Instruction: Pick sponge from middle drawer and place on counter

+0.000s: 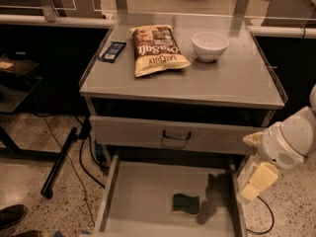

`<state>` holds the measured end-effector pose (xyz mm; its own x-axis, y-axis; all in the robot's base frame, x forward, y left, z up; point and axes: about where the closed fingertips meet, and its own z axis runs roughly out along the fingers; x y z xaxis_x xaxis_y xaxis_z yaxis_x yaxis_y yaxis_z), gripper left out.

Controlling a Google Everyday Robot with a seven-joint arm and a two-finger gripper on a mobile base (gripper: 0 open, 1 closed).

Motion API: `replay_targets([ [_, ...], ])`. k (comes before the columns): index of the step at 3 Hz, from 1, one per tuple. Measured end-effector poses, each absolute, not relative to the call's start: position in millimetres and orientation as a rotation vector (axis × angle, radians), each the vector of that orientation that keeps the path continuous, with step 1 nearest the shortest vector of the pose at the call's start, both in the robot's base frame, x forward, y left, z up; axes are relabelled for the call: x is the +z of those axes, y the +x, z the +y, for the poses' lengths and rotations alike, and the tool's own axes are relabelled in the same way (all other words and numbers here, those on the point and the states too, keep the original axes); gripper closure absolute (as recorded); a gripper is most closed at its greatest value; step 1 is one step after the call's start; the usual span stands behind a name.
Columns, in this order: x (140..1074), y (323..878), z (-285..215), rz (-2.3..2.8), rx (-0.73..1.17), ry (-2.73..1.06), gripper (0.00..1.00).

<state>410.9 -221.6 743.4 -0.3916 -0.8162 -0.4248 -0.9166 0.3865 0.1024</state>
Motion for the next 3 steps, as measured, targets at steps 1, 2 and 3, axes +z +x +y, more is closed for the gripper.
replay_targets([
  [1,691.5,399.3,-228.8,2.369,0.584,-1.453,0.00],
  [2,686.8,399.1,-228.6,2.371,0.596,-1.451,0.00],
  [3,690.6,395.5,-227.2,2.339,0.603,-1.478,0.00],
])
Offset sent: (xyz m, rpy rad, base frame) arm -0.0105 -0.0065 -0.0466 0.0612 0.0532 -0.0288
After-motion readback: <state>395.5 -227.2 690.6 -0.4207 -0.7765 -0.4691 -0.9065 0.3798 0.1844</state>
